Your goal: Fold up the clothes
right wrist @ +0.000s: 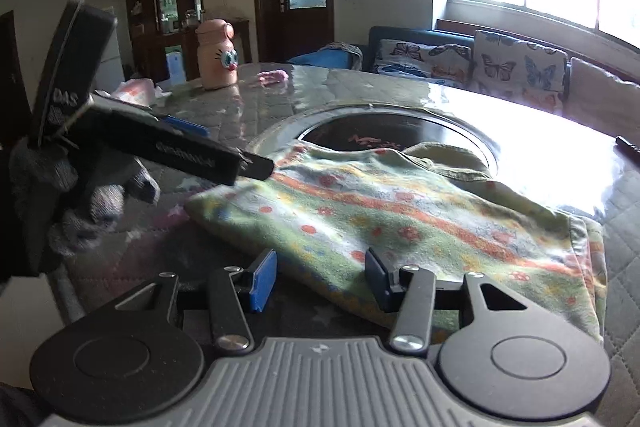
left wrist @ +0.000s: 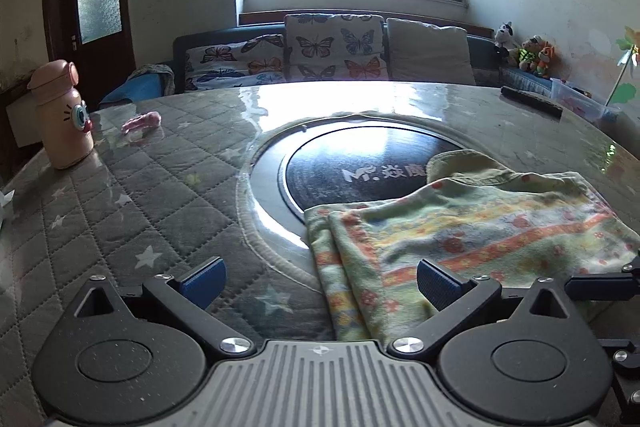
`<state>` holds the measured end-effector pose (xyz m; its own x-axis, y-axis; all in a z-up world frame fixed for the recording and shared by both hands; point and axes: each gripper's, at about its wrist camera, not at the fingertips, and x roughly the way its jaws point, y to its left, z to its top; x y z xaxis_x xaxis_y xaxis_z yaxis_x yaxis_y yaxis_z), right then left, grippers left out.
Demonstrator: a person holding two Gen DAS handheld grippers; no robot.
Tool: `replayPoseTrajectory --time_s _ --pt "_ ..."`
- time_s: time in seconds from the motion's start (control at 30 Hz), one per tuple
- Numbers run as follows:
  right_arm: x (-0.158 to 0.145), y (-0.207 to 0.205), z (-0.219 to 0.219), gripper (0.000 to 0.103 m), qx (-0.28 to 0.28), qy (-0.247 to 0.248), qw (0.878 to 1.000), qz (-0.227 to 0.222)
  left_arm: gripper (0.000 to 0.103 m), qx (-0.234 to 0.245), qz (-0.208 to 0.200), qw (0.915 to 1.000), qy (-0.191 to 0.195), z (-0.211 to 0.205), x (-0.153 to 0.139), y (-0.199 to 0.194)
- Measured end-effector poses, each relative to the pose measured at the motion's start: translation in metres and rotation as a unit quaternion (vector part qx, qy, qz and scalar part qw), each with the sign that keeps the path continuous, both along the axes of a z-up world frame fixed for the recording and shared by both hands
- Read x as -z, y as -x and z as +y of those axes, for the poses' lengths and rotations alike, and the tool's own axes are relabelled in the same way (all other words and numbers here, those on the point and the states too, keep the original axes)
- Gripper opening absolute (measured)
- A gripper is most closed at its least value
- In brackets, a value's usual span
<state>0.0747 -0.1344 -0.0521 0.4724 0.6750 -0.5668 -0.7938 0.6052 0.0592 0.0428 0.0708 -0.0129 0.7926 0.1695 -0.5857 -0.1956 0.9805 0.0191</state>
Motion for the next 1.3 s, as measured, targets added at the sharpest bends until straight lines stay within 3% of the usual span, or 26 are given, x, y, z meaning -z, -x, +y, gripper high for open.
replayPoseTrajectory --time_s 0.8,1.0,1.3 --pt "0.002 -0.011 -0.063 0.049 0.106 -0.019 0.994 0.019 0.103 0.033 -0.002 0.9993 -0.017 -0.025 -0.001 0.001" --pt "0.011 -0.026 -0.091 0.049 0.176 -0.015 0.984 0.037 0.103 0.035 0.004 0.9991 -0.025 -0.028 0.002 0.001" --pt "0.003 -0.045 -0.097 0.049 0.186 -0.033 0.982 0.024 0.103 0.029 0.005 0.9992 -0.027 -0.027 0.002 0.001"
